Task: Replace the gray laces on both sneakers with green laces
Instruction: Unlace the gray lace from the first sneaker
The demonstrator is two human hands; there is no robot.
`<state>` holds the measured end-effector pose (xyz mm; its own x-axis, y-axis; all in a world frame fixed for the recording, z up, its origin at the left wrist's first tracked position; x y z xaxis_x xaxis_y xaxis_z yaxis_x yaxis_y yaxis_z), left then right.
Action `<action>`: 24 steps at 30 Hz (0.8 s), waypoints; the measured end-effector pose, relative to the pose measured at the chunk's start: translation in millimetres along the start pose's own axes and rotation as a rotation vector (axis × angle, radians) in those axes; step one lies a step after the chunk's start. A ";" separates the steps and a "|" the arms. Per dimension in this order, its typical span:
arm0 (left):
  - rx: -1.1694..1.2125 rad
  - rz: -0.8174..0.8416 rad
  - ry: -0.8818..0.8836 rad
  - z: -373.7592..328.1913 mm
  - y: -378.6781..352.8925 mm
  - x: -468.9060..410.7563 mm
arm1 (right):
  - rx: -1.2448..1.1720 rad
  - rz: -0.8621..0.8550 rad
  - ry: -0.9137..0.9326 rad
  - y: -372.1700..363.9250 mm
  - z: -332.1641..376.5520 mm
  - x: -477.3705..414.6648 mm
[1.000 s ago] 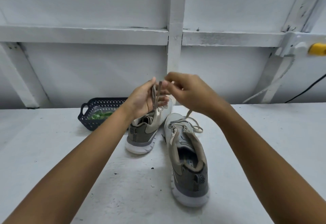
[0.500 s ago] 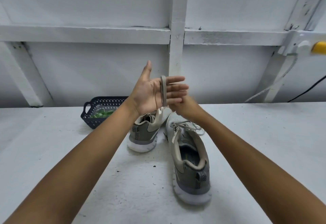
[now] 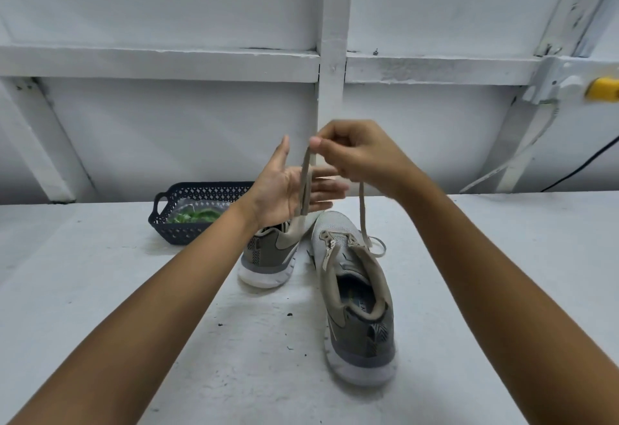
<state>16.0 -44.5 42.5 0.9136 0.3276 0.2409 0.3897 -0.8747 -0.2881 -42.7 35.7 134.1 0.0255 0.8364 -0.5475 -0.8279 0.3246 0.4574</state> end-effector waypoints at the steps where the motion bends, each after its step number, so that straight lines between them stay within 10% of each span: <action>1: -0.013 0.030 0.018 1.8 -3.5 0.2 | 0.027 -0.028 -0.007 5.6 -2.5 -6.2; 14: 0.104 0.132 -0.093 -16.2 -13.1 7.3 | -0.034 0.017 -0.362 -35.5 -104.8 27.8; 24: 0.105 -0.087 -0.117 -14.8 20.6 -3.0 | 0.090 0.199 -0.178 -49.4 -45.7 42.5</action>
<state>19.5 -68.8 49.5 0.8809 0.4449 0.1613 0.4720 -0.8011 -0.3680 -26.3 35.0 56.2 -0.0281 0.9495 -0.3124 -0.7736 0.1773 0.6084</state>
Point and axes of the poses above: each hand's wrist, its own x-axis away from the middle knuckle, its own y-axis out of the back of the hand, z = x × y, the point moved 6 cm from there along -x, towards the middle knuckle, and after that the axes turned 11 degrees about y, right-handed, at the moved point
